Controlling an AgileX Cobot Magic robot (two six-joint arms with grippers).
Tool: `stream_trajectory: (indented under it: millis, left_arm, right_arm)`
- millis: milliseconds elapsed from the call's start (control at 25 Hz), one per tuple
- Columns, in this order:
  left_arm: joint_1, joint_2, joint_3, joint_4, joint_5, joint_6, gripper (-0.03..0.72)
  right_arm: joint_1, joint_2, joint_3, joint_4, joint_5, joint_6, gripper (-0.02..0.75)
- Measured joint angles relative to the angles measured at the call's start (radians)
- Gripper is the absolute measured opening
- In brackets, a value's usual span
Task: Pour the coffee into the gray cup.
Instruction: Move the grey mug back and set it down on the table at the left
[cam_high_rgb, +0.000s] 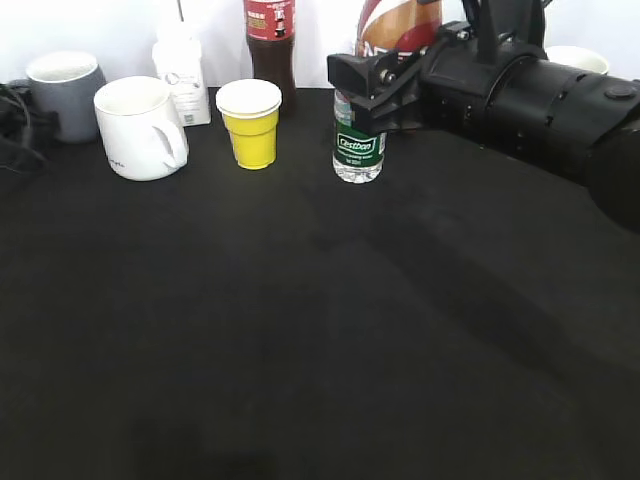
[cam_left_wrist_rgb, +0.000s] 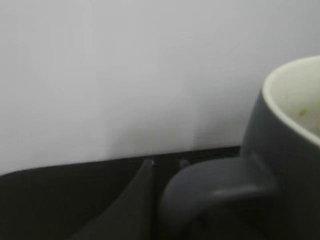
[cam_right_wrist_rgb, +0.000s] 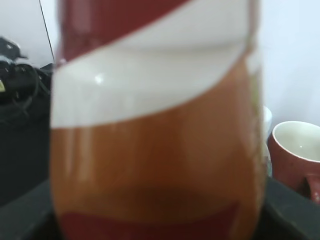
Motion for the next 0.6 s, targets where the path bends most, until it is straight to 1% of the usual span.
stream_trajectory:
  millis: [160, 200, 240, 320, 360, 440, 600]
  left_arm:
    - [-0.006, 0.015, -0.008, -0.007, -0.016, -0.006, 0.067]
    - [-0.007, 0.016, -0.009, -0.007, -0.016, -0.006, 0.078]
    - [-0.008, 0.016, -0.009, -0.009, -0.016, -0.008, 0.123]
    - [-0.008, 0.015, -0.009, -0.009, -0.010, -0.010, 0.244]
    - [-0.008, 0.013, -0.009, -0.010, -0.004, -0.010, 0.284]
    - [-0.008, -0.004, -0.003, -0.017, 0.015, -0.010, 0.309]
    - [-0.008, -0.045, 0.072, -0.024, -0.001, -0.010, 0.312]
  right_arm:
    - [0.000, 0.000, 0.000, 0.000, 0.002, 0.000, 0.528]
    - [0.000, 0.000, 0.000, 0.000, 0.003, 0.000, 0.529]
    - [0.000, 0.000, 0.000, 0.000, 0.004, 0.000, 0.529]
    - [0.000, 0.000, 0.000, 0.000, 0.005, 0.000, 0.529]
    - [0.000, 0.000, 0.000, 0.000, 0.005, 0.000, 0.529]
    - [0.000, 0.000, 0.000, 0.000, 0.005, 0.000, 0.528]
    - [0.000, 0.000, 0.000, 0.000, 0.005, 0.000, 0.528]
